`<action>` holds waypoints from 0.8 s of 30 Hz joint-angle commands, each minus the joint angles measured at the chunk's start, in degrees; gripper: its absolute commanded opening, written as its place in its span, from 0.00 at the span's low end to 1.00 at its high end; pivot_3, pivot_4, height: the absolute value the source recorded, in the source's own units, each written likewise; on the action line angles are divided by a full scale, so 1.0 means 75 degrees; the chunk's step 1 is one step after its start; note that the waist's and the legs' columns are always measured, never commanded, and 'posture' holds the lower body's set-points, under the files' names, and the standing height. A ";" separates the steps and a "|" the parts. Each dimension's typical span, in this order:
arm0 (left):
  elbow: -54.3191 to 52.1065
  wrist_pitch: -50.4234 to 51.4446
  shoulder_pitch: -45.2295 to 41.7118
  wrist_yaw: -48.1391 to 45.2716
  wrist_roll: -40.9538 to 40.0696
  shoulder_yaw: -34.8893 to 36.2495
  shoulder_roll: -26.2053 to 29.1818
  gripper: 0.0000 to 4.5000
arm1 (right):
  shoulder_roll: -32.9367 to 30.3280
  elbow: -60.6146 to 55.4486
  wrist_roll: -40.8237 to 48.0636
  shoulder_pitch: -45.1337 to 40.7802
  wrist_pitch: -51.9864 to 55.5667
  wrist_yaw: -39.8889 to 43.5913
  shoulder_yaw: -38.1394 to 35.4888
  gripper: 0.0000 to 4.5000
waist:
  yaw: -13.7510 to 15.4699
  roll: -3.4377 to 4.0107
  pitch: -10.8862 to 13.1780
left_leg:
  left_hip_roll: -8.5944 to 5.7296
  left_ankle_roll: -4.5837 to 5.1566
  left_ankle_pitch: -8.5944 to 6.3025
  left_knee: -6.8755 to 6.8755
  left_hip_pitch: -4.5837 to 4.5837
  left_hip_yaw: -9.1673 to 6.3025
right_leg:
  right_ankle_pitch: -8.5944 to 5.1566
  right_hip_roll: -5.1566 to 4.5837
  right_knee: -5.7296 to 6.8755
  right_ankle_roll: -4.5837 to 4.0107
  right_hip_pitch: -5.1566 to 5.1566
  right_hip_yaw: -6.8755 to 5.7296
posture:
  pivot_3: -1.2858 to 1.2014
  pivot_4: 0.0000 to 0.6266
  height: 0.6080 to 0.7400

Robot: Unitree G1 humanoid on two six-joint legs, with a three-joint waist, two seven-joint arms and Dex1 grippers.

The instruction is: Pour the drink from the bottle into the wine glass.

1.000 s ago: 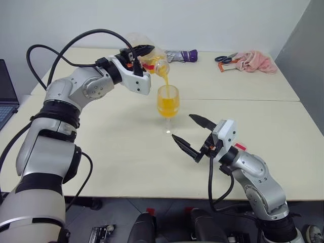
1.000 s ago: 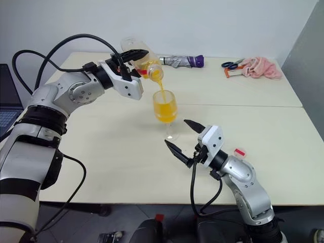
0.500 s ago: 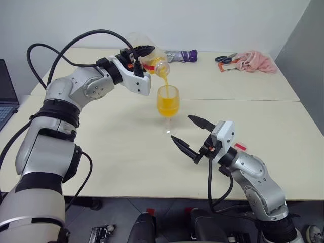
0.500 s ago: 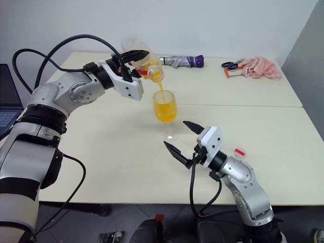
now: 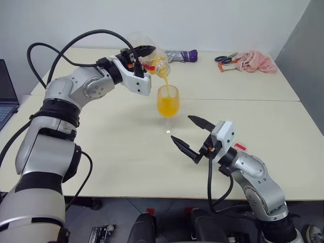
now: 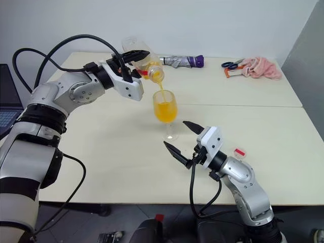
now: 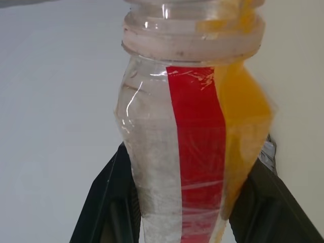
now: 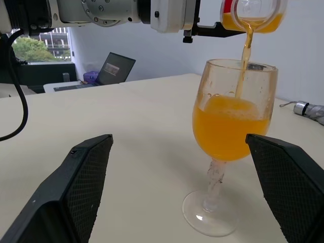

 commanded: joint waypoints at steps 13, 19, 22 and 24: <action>0.0050 0.0016 -0.0352 0.0207 -0.0001 -0.0005 0.0036 0.39 | 0.0185 -0.0146 -0.0209 -0.0172 -0.0494 -0.0329 -0.0264 1.00 | 0.0000 0.0000 0.0000 | -0.0001 0.0000 0.0000 0.0001 0.0000 0.0000 | 0.0000 0.0000 0.0002 0.0000 0.0000 0.0000 | 0.52 0.24 1.00; 0.0067 0.0000 -0.0370 0.0234 -0.0047 -0.0053 0.0022 0.39 | 0.0202 -0.0181 -0.0214 -0.0122 -0.0474 -0.0305 -0.0174 1.00 | 0.0000 0.0000 0.0000 | -0.0001 0.0000 0.0000 0.0001 0.0001 0.0000 | 0.0000 0.0000 0.0003 0.0000 0.0000 0.0000 | 0.52 0.24 1.00; 0.0072 -0.0003 -0.0354 0.0235 -0.0074 -0.0058 0.0002 0.39 | 0.0207 -0.0170 -0.0219 -0.0136 -0.0466 -0.0309 -0.0167 1.00 | -0.0001 0.0000 0.0000 | -0.0001 0.0000 0.0000 0.0001 0.0001 0.0000 | 0.0000 -0.0001 0.0003 0.0000 0.0000 0.0000 | 0.52 0.24 1.00; 0.0055 -0.0005 -0.0332 0.0231 -0.0084 -0.0058 -0.0014 0.39 | 0.0207 -0.0177 -0.0219 -0.0131 -0.0460 -0.0307 -0.0164 1.00 | 0.0000 0.0000 0.0000 | -0.0001 0.0000 0.0000 0.0002 0.0001 0.0000 | 0.0000 -0.0001 0.0004 0.0000 0.0000 0.0000 | 0.52 0.24 1.00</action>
